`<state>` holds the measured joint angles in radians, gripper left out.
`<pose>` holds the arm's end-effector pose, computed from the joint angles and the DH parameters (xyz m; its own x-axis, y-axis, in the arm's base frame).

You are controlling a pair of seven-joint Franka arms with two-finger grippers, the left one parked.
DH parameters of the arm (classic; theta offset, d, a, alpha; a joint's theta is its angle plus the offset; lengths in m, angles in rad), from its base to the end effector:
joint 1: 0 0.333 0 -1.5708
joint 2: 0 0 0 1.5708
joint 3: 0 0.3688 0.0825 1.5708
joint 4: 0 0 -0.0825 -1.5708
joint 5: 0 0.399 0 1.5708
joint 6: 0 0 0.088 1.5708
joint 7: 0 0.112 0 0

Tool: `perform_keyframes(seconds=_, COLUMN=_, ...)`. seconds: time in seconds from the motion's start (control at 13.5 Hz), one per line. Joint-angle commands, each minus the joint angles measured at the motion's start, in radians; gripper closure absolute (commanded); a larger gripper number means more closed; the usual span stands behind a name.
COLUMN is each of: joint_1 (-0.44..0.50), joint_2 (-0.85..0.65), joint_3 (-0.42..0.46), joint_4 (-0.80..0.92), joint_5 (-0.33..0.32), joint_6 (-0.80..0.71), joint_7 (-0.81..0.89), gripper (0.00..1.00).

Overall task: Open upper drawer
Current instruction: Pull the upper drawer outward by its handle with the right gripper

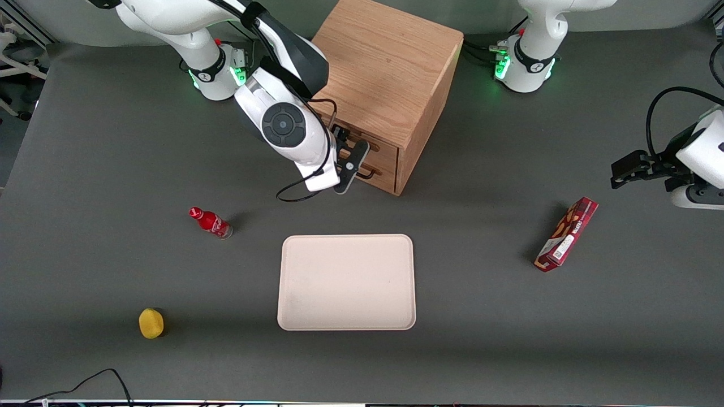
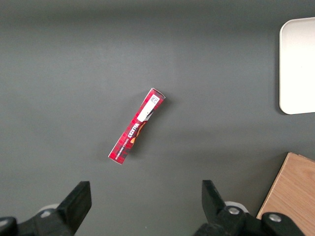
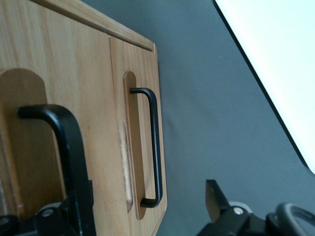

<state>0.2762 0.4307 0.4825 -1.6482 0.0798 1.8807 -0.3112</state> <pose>0.5167 0.4408 0.4145 0.5163 0.8537 -0.0680 0.8060 -0.5112 -0.2982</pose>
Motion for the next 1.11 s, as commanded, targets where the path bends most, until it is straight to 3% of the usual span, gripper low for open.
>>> perform_keyframes(seconds=0.0, joint_1=0.003, joint_2=-0.018, joint_3=-0.009, joint_4=-0.024, joint_5=-0.022, joint_6=0.038, joint_7=-0.02, gripper=0.0)
perform_keyframes(seconds=1.04, joint_1=-0.049, joint_2=0.006, joint_3=-0.024, joint_4=0.027, joint_5=-0.081, joint_6=0.061, joint_7=-0.091, gripper=0.0)
